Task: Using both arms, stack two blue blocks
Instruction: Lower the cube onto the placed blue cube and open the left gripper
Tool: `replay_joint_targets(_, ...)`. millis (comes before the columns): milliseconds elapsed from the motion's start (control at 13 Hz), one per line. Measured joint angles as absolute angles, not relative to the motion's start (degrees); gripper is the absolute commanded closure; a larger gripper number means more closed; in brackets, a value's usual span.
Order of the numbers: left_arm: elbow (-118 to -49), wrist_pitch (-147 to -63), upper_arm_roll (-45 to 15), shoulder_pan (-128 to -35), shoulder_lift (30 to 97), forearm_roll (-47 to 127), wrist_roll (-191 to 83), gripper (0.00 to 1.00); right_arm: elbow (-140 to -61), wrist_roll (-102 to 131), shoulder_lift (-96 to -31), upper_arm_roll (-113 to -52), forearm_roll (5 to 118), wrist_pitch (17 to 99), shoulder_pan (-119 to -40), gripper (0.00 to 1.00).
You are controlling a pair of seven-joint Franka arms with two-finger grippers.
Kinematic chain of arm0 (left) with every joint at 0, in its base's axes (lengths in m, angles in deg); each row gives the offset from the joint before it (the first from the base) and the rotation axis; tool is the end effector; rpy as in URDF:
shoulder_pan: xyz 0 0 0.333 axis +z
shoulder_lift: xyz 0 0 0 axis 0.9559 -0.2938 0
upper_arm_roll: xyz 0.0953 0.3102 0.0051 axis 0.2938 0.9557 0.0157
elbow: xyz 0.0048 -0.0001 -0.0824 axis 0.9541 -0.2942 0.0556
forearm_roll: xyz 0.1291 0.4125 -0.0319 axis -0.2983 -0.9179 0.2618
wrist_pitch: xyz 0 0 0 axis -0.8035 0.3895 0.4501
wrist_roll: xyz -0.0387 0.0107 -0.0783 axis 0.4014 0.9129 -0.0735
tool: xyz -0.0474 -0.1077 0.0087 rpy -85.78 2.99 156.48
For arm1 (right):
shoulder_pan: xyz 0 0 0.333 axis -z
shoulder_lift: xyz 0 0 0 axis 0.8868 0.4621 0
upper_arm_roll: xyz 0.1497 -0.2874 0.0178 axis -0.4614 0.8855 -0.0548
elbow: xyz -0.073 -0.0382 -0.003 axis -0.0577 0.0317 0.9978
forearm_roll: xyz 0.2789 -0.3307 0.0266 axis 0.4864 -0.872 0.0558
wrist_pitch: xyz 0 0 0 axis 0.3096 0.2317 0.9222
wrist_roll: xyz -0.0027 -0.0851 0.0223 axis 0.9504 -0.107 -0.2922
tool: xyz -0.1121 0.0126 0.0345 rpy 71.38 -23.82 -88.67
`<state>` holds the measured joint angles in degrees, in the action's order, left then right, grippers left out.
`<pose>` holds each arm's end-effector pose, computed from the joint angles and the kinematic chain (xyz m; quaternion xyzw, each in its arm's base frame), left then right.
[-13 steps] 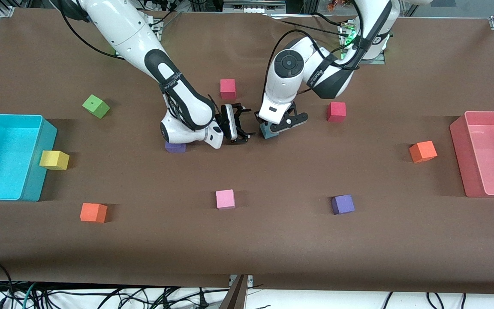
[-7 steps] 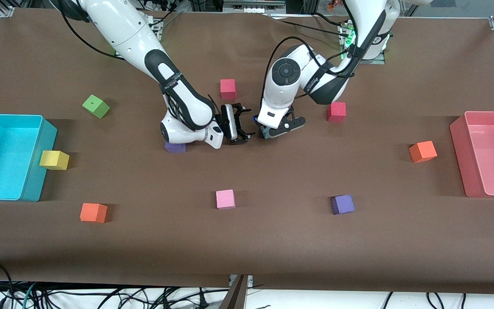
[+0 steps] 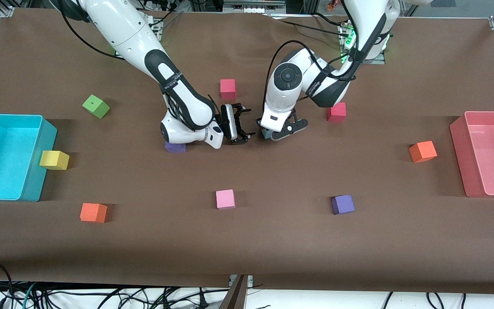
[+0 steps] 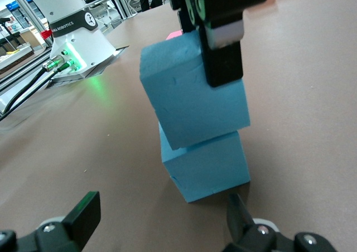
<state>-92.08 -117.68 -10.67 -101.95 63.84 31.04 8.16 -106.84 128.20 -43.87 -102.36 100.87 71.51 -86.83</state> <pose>0.4879 -0.4455 0.2435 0.9718 0.2291 -0.0554 0.0092 0.4857 0.4357 0.0904 -0.6040 -0.6164 -0.1955 0.4659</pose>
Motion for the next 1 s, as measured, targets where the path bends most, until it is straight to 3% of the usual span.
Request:
replay_joint_targets(153, -92.09, -117.68, -10.69, -102.31, 63.68, 31.04, 8.53, 1.00, -106.83, 128.21, -43.87, -102.36, 100.88, 71.51, -86.83, 0.00)
replay_joint_targets(230, -92.10, -117.68, -10.70, -102.56, 63.68, 31.04, 8.78, 0.85, -106.83, 128.21, -43.87, -102.36, 100.88, 71.51, -86.82, 0.00)
replay_joint_targets(460, -92.15, -117.63, -10.70, -103.00, 63.57, 31.04, 9.08, 0.64, -106.83, 128.21, -43.87, -102.36, 100.90, 71.51, -86.80, 0.00)
replay_joint_targets(537, -92.15, -117.63, -10.70, -103.04, 63.47, 31.04, 9.08, 0.41, -106.83, 128.21, -43.87, -102.36, 100.91, 71.51, -86.80, 0.00)
replay_joint_targets(613, -92.15, -117.63, -10.70, -103.05, 63.37, 31.04, 9.07, 0.00, -106.83, 128.21, -43.87, -102.36, 100.91, 71.51, -86.80, 0.00)
replay_joint_targets(997, -91.96, -117.64, -10.42, -103.00, 63.45, 31.04, 9.05, 0.00, -106.83, 129.07, -43.84, -102.36, 100.92, 71.51, -86.75, 0.00)
